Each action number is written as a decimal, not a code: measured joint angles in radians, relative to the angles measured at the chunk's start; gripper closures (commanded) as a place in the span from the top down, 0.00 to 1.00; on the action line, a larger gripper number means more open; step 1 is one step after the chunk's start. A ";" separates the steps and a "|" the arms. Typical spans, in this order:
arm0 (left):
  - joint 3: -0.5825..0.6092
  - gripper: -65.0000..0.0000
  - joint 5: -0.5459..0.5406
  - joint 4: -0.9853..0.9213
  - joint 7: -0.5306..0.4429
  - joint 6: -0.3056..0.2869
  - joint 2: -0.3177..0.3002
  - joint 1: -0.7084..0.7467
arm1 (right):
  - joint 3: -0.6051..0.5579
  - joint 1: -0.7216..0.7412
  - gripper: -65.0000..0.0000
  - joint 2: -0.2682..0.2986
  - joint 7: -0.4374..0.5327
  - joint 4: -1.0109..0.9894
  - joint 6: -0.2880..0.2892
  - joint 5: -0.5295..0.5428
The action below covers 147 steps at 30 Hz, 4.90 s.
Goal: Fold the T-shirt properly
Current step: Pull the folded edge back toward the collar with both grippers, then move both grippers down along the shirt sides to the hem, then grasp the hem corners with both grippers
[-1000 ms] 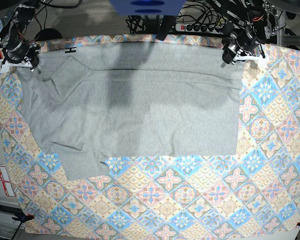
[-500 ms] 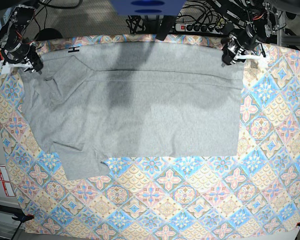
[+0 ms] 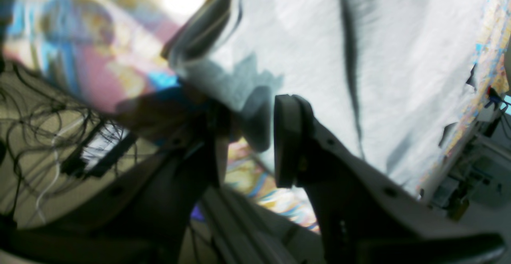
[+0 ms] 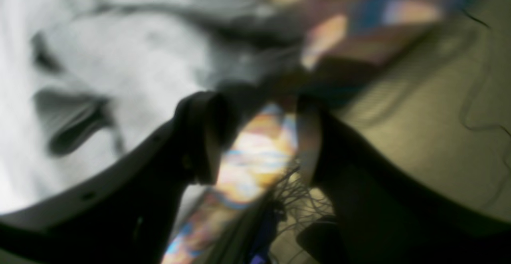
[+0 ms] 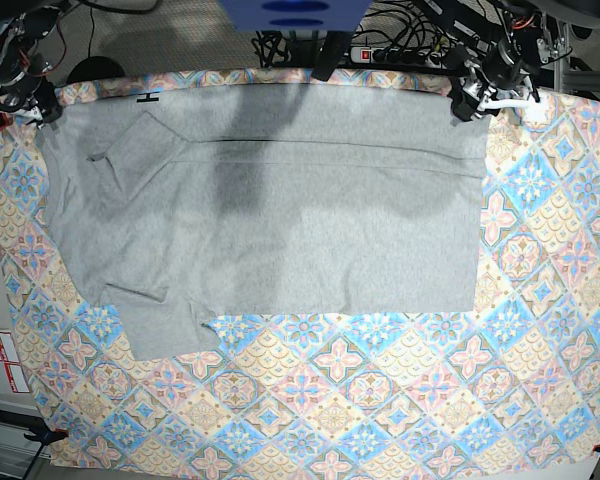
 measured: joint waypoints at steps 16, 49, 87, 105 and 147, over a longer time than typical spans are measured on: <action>-0.054 0.28 0.003 0.106 0.000 -0.005 -0.018 -0.200 | 0.008 0.126 0.44 0.029 -0.004 0.110 -0.001 0.003; 0.067 0.29 0.502 -0.754 -0.100 -0.012 -0.083 -0.950 | -0.381 0.338 0.44 0.031 -0.004 0.110 -0.002 -0.108; 0.278 0.00 0.520 -0.534 -0.115 -0.057 -0.009 -0.785 | -0.443 0.490 0.44 0.058 -0.008 0.066 0.005 -0.264; 0.153 0.00 0.522 -0.219 -0.047 -0.061 -0.011 -0.611 | -1.046 0.744 0.63 0.280 0.349 -0.446 0.077 -0.262; 0.153 0.00 0.388 -0.130 -0.045 -0.062 -0.011 -0.509 | -1.113 0.760 0.07 0.296 0.775 -0.808 0.478 -0.507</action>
